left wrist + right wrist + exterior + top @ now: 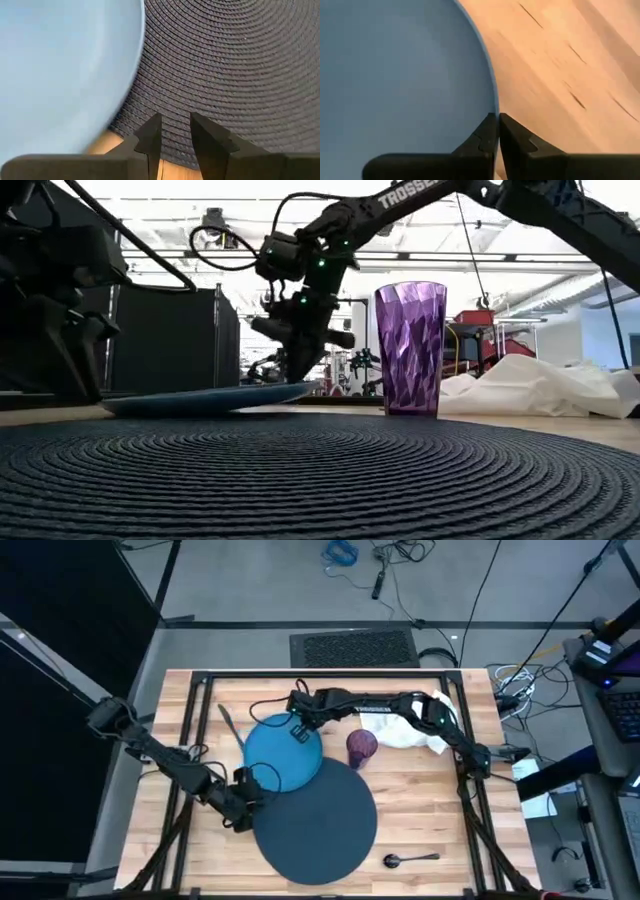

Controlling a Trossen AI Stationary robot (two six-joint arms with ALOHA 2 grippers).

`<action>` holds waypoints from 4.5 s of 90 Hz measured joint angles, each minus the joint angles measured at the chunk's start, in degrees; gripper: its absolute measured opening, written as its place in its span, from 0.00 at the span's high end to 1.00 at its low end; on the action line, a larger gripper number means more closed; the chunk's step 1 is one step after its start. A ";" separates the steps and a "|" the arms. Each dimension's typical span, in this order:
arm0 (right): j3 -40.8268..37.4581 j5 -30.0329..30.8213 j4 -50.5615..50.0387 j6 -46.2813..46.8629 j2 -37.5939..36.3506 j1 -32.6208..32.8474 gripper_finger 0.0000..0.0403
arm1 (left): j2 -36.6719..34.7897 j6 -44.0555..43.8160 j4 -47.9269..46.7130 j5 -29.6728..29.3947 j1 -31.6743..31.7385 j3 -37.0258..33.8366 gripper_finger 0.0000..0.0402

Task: Set table place
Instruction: Put the blue plate on the dark blue placemat, then fold the white napkin

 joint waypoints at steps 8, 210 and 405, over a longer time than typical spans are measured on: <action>0.01 -0.52 -2.35 0.02 -0.83 0.66 1.00 | 0.00 0.86 0.00 -0.02 -0.28 0.00 0.79; 0.21 -4.18 -24.42 17.34 -6.30 28.58 1.00 | -10.84 -5.07 -8.00 -3.19 -2.90 -0.02 0.79; -53.22 56.39 -15.49 46.38 -58.77 54.65 0.77 | -36.20 38.56 6.16 9.49 44.00 13.02 0.79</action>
